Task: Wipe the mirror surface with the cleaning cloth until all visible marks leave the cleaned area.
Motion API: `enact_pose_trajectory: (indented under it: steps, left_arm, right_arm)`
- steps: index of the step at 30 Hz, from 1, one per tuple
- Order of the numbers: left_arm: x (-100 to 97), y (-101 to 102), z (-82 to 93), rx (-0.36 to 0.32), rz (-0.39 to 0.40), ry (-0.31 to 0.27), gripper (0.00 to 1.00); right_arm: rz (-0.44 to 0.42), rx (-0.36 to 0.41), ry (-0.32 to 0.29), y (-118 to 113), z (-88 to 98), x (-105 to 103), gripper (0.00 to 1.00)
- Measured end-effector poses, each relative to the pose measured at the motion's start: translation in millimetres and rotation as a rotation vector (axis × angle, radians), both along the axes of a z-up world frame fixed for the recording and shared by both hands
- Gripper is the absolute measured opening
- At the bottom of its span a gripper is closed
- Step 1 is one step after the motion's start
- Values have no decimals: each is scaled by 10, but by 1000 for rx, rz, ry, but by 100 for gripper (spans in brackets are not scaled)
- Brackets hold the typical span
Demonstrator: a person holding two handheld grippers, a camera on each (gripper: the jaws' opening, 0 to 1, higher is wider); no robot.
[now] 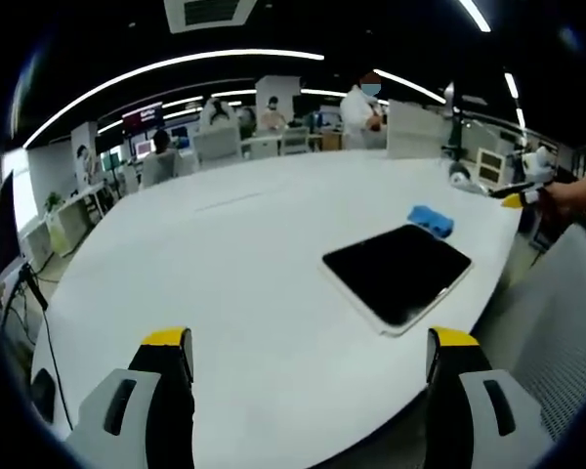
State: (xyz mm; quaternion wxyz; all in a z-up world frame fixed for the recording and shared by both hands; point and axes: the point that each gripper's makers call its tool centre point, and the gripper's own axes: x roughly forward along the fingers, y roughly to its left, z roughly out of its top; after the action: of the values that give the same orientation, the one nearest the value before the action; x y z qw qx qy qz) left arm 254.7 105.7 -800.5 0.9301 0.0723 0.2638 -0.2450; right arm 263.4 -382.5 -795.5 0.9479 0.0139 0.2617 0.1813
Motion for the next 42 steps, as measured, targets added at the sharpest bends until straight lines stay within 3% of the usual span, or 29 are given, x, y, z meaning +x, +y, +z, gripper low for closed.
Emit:
enact_pose_trajectory:
  steps: [6, 11, 18, 23, 27, 37, 42]
  left_arm:
    - [10, 22, -6, -11, 20, 12, 99]
    - [3, -19, 9, -2, -2, 1, 99]
    - [58, 80, 58, -42, 76, -11, 99]
    - [55, 56, 84, -52, 64, -27, 99]
    - [65, 102, 40, -97, 96, 7, 99]
    - [37, 29, -9, -68, 42, 22, 99]
    - [27, 19, -25, -63, 36, 30, 99]
  right_arm:
    - [-6, -17, 46, 11, -141, -53, 100]
    - [-4, -13, 34, 72, -96, -22, 100]
    - [0, -5, 56, 180, -154, -27, 100]
    - [40, -35, 77, 259, -189, -67, 100]
    - [27, -34, 78, 249, -127, -23, 100]
    - [-13, -14, 87, 233, -87, -36, 100]
    - [2, -42, 111, 216, -188, -128, 100]
